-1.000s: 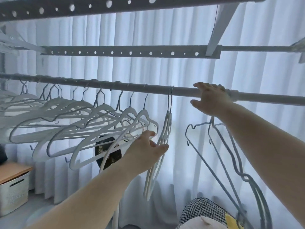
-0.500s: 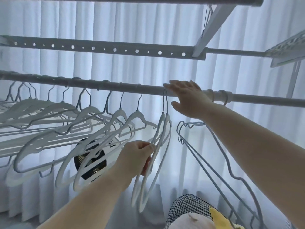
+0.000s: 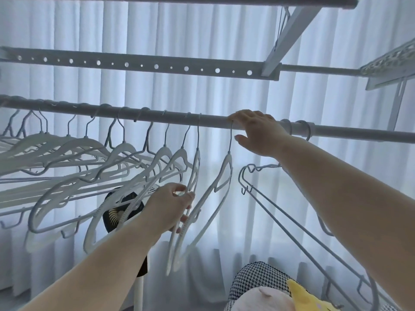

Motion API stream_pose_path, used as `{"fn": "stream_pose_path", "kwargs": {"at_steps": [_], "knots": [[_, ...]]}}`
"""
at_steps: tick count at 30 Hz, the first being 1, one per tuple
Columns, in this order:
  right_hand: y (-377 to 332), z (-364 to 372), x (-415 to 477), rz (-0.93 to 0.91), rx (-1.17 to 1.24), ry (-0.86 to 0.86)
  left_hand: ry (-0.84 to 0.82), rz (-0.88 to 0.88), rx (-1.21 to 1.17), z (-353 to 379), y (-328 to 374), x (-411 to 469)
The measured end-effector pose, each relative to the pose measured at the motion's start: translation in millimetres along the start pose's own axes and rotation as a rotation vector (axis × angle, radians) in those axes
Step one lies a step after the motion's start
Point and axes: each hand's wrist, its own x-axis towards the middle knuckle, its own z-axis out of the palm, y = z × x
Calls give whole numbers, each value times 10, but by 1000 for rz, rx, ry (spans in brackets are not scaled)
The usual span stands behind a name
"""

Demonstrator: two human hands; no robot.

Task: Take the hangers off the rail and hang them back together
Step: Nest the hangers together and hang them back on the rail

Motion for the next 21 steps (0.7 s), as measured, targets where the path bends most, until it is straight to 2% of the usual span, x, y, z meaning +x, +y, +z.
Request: {"fn": "stream_pose_path", "kwargs": {"at_steps": [4,7,12,17,21], "knots": [[45,-8,-25,21,-11,-10,194,299,255,15,56,-14],[57,-5,-36,27,-13,-16,204,498,359,101,242,-158],[74,1,-46,31,-20,-10,7,426,1040,446,435,-264],[105,12,-62,35,-16,8,-52,409,1230,624,362,-266],[136,16,-75,27,-21,3,-49,373,1237,578,256,-232]]}}
